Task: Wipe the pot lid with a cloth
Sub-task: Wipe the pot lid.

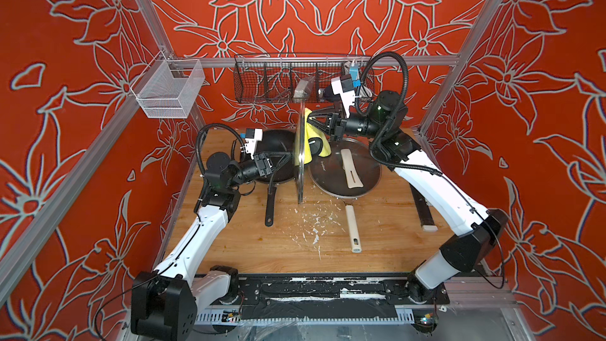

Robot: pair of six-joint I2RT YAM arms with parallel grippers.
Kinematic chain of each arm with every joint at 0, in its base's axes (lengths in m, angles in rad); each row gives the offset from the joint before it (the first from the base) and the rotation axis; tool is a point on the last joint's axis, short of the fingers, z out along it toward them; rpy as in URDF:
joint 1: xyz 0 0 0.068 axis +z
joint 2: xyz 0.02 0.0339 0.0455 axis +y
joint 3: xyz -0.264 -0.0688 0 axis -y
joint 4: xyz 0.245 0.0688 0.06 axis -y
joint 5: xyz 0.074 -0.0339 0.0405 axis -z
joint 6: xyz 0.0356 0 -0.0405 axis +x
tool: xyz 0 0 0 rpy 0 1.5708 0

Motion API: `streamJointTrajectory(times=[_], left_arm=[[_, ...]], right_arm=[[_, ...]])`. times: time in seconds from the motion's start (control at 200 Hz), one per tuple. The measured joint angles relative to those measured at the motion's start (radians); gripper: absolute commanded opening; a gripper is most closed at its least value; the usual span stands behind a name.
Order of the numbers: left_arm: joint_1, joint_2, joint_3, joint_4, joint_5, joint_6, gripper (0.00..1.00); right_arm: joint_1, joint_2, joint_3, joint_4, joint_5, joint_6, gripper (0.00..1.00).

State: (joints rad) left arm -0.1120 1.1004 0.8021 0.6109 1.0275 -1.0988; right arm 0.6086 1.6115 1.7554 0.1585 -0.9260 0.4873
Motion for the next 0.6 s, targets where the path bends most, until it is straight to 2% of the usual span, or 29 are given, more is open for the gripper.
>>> streamJointTrajectory(times=[0.325,0.601], left_arm=[[-0.016,-0.011,0.011,-0.009,0.003,-0.008,0.00],[-0.020,-0.027,0.020,-0.037,-0.016,-0.016,0.00]], right_arm=[[-0.048,0.069,0.063,0.010,-0.019,0.032,0.00],[-0.089,0.183,0.133,0.034,-0.050,0.079,0.00]])
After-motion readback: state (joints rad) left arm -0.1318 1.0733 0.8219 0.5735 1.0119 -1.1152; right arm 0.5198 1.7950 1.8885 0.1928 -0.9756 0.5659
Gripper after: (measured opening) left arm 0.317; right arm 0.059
